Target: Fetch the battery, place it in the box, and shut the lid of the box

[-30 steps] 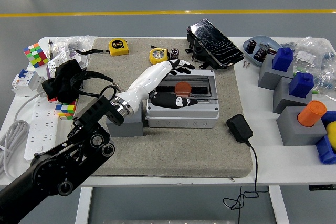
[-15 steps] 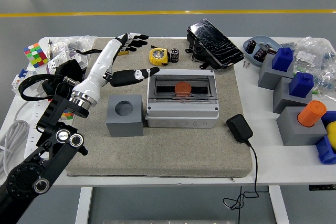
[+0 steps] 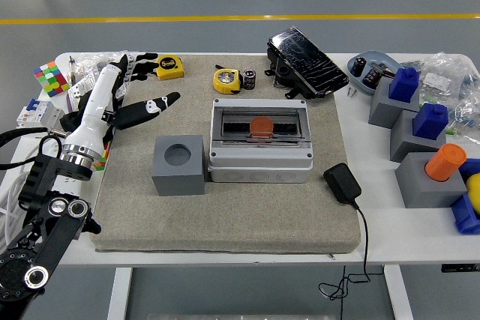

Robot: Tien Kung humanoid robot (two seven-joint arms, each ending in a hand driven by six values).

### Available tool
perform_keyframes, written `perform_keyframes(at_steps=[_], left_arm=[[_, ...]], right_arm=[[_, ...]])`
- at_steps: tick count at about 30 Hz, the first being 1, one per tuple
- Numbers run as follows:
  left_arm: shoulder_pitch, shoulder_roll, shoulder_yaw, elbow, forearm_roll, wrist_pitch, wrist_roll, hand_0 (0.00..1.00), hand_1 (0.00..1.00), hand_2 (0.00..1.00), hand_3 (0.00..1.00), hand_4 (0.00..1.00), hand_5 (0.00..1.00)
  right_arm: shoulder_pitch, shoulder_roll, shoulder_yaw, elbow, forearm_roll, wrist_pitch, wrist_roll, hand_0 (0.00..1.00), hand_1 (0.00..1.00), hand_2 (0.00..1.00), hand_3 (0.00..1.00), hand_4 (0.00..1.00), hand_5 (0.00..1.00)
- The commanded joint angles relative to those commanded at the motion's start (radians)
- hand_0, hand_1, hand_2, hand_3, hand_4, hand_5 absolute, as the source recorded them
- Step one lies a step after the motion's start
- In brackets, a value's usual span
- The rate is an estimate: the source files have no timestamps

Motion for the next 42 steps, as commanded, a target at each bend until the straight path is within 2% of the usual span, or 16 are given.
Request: perform_keyframes(at_steps=[9, 23, 30, 31, 42], left_arm=[[0.031, 0.004, -0.039, 0.006, -0.085, 0.005, -0.053, 0.613, 0.683, 0.7, 0.718, 0.976, 0.303], [0.05, -0.002, -0.065, 0.001, -0.11, 0.009, -0.093, 0.582, 0.66, 0.686, 0.683, 0.959, 0.284], [0.066, -0.009, -0.081, -0.001, -0.121, 0.002, -0.101, 0.579, 0.654, 0.68, 0.669, 0.949, 0.272], [0.066, -0.01, -0.083, -0.001, -0.121, 0.001, -0.1, 0.563, 0.647, 0.653, 0.666, 0.95, 0.273], [0.063, -0.013, -0.09, -0.003, -0.117, -0.003, -0.093, 0.566, 0.653, 0.631, 0.663, 0.948, 0.276]], right_arm=[[-0.004, 0.0, 0.013, 0.0, -0.015, 0.0, -0.002, 0.638, 0.665, 0.673, 0.606, 0.994, 0.587], [-0.007, -0.003, 0.021, 0.0, -0.021, 0.0, -0.002, 0.639, 0.665, 0.673, 0.607, 0.994, 0.588], [-0.011, 0.003, 0.014, 0.0, -0.009, 0.0, 0.002, 0.639, 0.665, 0.674, 0.607, 0.995, 0.589], [-0.01, 0.003, 0.013, 0.0, -0.009, 0.0, 0.002, 0.639, 0.665, 0.674, 0.607, 0.995, 0.59], [0.005, 0.001, 0.005, 0.0, 0.0, -0.001, 0.0, 0.639, 0.665, 0.674, 0.607, 0.994, 0.59]])
